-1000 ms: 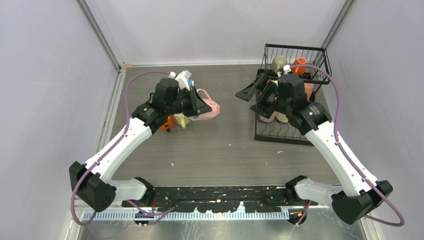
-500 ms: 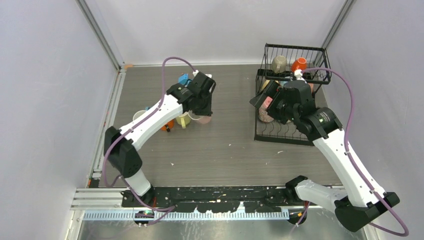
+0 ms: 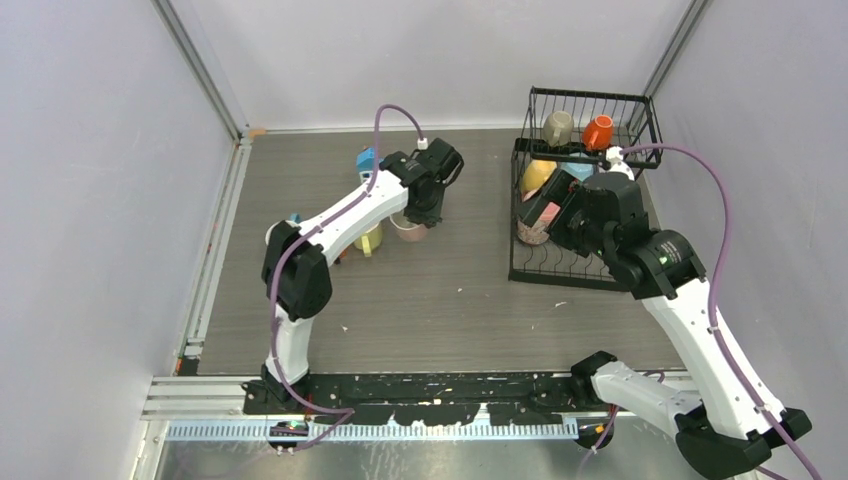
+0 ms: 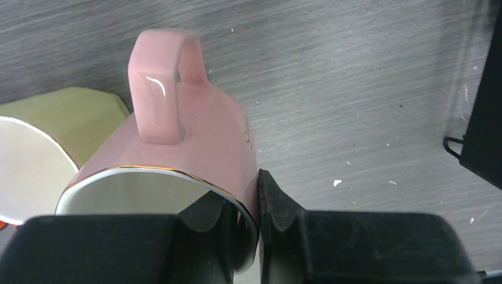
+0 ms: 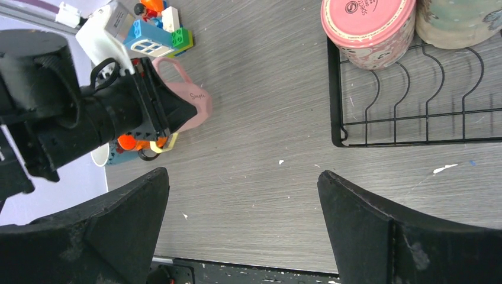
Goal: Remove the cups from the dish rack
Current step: Place the cup at the center of the board.
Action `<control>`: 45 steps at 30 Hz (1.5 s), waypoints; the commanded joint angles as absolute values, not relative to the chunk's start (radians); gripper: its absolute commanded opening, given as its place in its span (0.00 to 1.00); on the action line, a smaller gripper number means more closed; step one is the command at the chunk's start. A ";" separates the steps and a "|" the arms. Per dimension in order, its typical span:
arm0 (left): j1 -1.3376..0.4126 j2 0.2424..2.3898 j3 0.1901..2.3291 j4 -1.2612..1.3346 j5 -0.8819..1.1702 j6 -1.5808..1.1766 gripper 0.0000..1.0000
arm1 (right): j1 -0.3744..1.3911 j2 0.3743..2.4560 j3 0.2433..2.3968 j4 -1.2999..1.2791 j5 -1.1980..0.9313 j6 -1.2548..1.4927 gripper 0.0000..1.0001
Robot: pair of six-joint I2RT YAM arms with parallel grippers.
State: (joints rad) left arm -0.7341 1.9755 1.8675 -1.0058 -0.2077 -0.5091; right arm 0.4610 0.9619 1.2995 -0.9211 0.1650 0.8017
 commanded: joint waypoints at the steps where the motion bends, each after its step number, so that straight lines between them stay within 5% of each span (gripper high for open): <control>1: -0.739 2.018 1.977 -1.046 -0.281 -0.461 0.00 | 0.460 0.934 1.306 -0.939 0.202 0.778 1.00; 45: -0.665 2.136 1.894 -1.025 -0.183 -0.408 0.00 | 0.459 0.946 1.255 -0.922 0.180 0.777 1.00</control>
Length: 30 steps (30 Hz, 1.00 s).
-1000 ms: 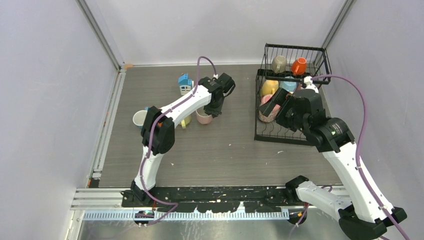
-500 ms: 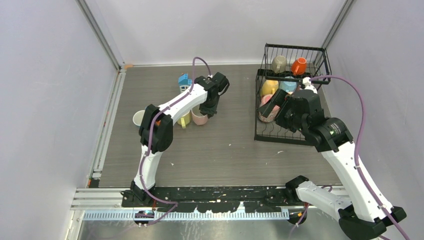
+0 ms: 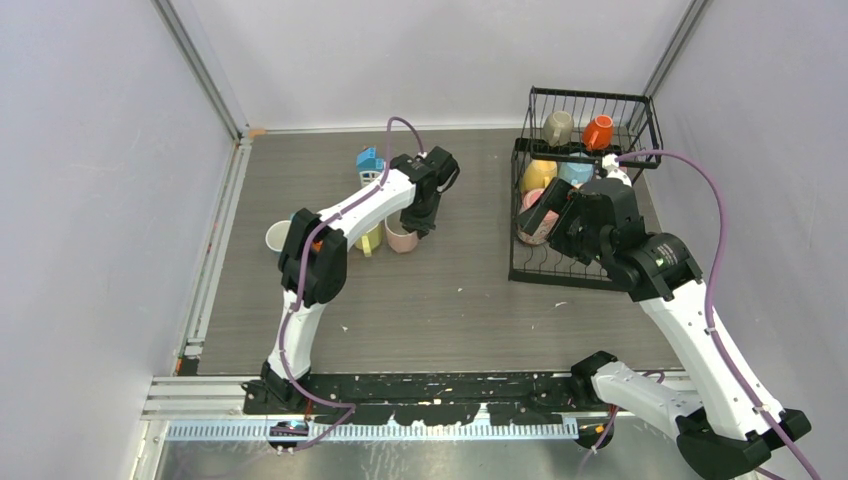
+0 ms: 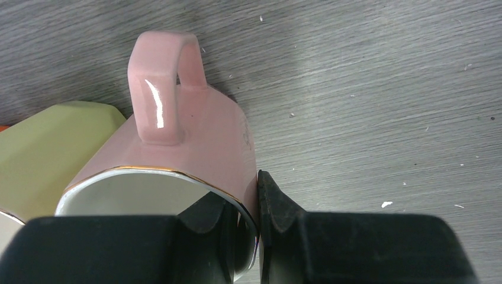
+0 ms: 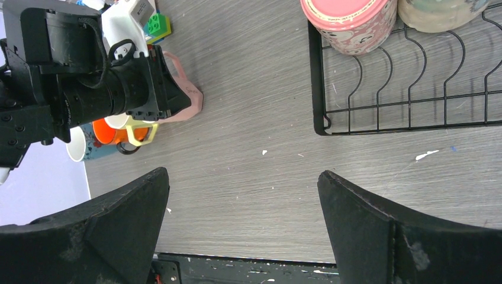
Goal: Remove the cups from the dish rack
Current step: Place the cup at the center of the board, then move the cup to the dish rack.
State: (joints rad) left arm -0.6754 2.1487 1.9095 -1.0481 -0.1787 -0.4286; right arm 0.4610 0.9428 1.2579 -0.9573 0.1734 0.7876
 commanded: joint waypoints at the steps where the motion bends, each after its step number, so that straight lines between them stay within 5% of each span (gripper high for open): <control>1: -0.665 2.137 1.892 -1.026 -0.183 -0.407 0.01 | 0.459 0.948 1.255 -0.922 0.179 0.777 1.00; 30: -0.663 2.007 2.077 -1.078 -0.120 -0.339 0.94 | 0.460 0.974 1.293 -0.962 0.251 0.737 1.00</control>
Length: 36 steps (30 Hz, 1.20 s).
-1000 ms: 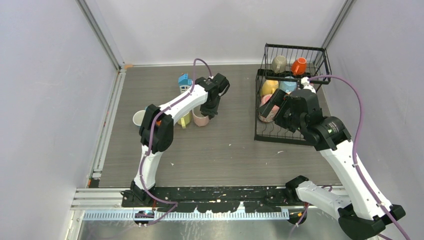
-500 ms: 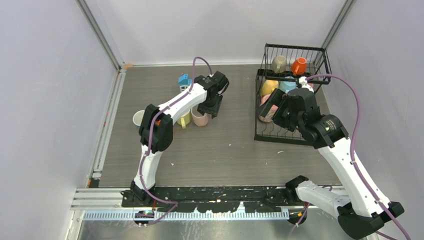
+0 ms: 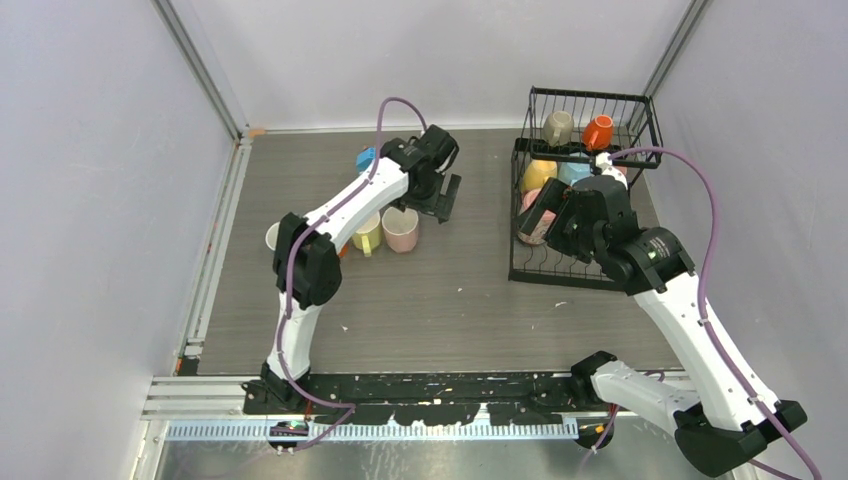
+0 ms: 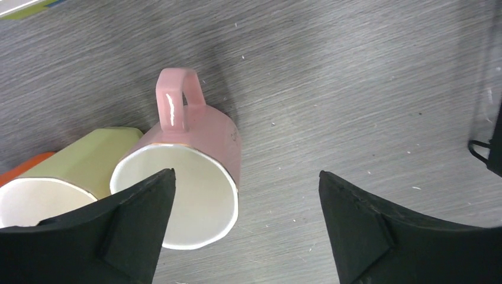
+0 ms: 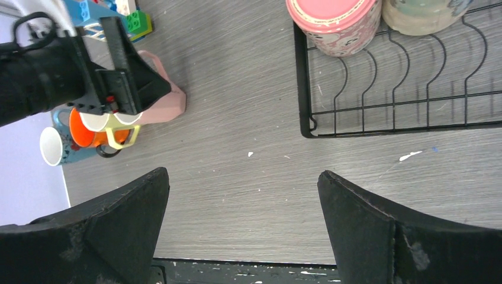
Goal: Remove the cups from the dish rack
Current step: Move the cup to the dish rack.
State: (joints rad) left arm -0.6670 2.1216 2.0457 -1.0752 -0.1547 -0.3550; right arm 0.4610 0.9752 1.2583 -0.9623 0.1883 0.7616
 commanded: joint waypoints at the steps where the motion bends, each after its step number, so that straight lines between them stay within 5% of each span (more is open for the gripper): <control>1: -0.664 1.993 2.073 -1.074 -0.112 -0.340 0.96 | 0.460 0.977 1.295 -0.965 0.261 0.733 1.00; 18: -0.665 1.535 1.690 -0.912 0.043 -0.398 1.00 | 0.402 1.011 1.229 -0.878 0.635 0.640 1.00; 36: -0.664 1.329 1.597 -0.942 0.098 -0.381 1.00 | 0.082 1.096 0.977 -0.348 0.405 0.443 1.00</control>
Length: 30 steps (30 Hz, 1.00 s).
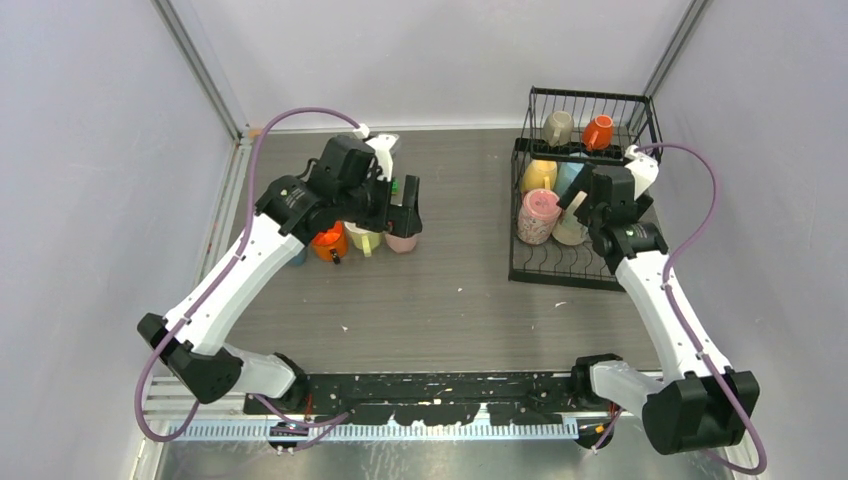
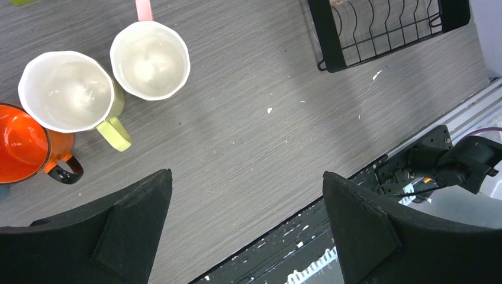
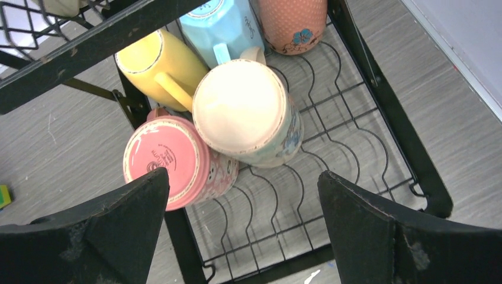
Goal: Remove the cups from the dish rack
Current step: Move the cup to the dish rack.
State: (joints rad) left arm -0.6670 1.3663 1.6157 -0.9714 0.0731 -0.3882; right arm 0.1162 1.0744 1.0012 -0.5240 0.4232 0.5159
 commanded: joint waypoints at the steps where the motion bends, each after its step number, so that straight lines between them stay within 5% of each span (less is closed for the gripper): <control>1: -0.664 1.325 1.594 -0.941 0.099 -0.380 1.00 | 0.067 1.106 0.973 -0.340 0.386 0.448 1.00; 30: -0.665 1.297 1.591 -0.954 0.108 -0.365 1.00 | 0.049 1.335 1.011 -0.202 0.424 0.373 1.00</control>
State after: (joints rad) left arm -0.6670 1.3178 1.5837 -0.9768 0.0986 -0.3843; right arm 0.0502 1.3117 0.9615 -0.2638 0.3840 0.3916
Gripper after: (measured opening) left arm 0.996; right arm 0.996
